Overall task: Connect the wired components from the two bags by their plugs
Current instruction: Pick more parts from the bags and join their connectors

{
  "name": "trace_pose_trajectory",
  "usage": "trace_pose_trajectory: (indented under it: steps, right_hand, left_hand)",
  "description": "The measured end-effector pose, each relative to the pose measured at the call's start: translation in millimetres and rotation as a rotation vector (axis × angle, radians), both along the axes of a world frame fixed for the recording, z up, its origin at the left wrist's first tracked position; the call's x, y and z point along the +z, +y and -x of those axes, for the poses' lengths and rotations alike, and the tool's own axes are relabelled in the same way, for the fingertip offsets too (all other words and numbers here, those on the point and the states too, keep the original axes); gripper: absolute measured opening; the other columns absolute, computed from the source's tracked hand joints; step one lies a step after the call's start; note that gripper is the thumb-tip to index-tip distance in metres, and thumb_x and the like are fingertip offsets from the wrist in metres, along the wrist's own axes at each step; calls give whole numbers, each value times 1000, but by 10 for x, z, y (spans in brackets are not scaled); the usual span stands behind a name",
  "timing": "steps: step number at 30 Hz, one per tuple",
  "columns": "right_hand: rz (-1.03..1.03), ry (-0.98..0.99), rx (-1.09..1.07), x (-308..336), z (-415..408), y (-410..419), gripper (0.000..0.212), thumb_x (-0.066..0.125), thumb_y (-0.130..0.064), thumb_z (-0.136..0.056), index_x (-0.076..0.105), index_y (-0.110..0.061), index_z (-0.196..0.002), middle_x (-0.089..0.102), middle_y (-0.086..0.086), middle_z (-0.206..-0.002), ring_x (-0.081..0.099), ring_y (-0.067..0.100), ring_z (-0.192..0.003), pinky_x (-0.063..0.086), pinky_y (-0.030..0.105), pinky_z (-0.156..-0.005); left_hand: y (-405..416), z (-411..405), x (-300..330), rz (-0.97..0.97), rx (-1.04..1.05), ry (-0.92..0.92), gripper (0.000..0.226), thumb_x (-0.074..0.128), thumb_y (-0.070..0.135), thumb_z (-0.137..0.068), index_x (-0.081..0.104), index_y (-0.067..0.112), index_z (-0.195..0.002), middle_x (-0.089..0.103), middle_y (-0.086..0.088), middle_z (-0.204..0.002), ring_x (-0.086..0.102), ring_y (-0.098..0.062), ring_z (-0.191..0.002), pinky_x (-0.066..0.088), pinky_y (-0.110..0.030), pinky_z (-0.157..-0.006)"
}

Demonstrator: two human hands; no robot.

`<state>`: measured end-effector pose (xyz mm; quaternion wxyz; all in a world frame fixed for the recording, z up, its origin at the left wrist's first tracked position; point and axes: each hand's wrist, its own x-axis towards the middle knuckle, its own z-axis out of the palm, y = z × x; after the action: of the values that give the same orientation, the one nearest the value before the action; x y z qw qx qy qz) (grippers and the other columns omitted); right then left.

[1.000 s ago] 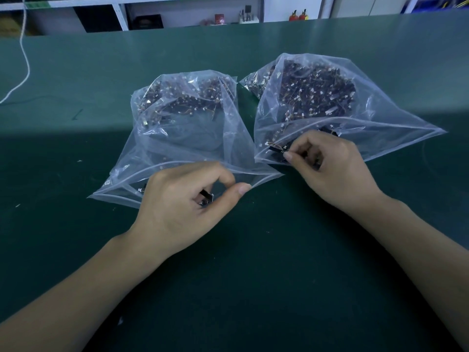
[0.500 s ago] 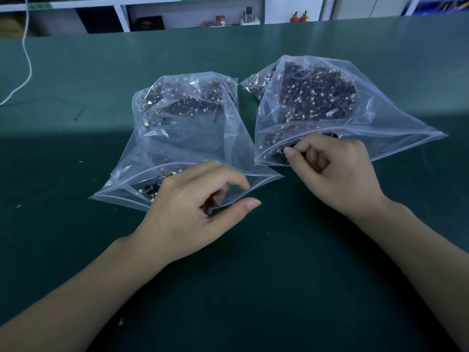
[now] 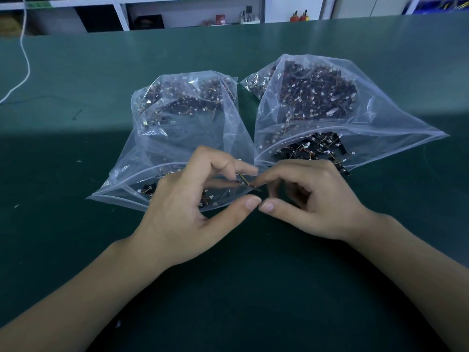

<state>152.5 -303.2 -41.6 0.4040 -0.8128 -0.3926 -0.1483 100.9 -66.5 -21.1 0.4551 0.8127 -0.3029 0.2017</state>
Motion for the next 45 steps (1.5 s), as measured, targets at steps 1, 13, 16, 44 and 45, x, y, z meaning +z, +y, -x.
trace_pose_trajectory:
  steps: [1,13,16,44,45]
  right_hand:
    - [-8,-15,-27,-4,-1,13,38,66,-54,-99,79,-19,-105,60,-20,-79,48,5,-55,38,15,-58]
    - [64,-14,-138,-68,-50,58,25,73,-43,-94,74,-27,-113,60,-20,-83,47,10,-54,42,24,-57]
    - [78,-64,-127,-39,-48,58,20,81,-32,-94,64,-43,-96,46,-25,-74,43,4,-58,34,19,-60]
    - [76,-112,-68,-32,-14,22,5,75,-17,-94,77,-22,-94,59,-20,-83,42,8,-54,33,13,-59]
    - [63,-114,-77,-31,-15,26,6,75,-16,-94,77,-21,-95,57,-23,-83,42,9,-54,34,15,-58]
  left_hand:
    - [-8,0,-2,-7,0,4,32,72,39,-99,44,32,-113,75,11,-129,76,-3,-110,65,-32,-88]
    - [-30,-16,-2,10,-62,8,33,74,16,-98,45,25,-114,72,6,-137,71,-10,-123,62,-30,-98]
    - [-41,-5,2,26,-120,7,35,74,11,-97,47,21,-117,71,-1,-136,70,-15,-128,61,-34,-101]
    - [74,-125,-157,-57,183,-186,10,80,17,-98,80,13,-107,77,9,-102,75,-6,-87,57,-31,-59]
    - [84,-130,-149,-58,185,-185,8,81,17,-97,80,11,-104,76,6,-103,74,-9,-85,57,-32,-58]
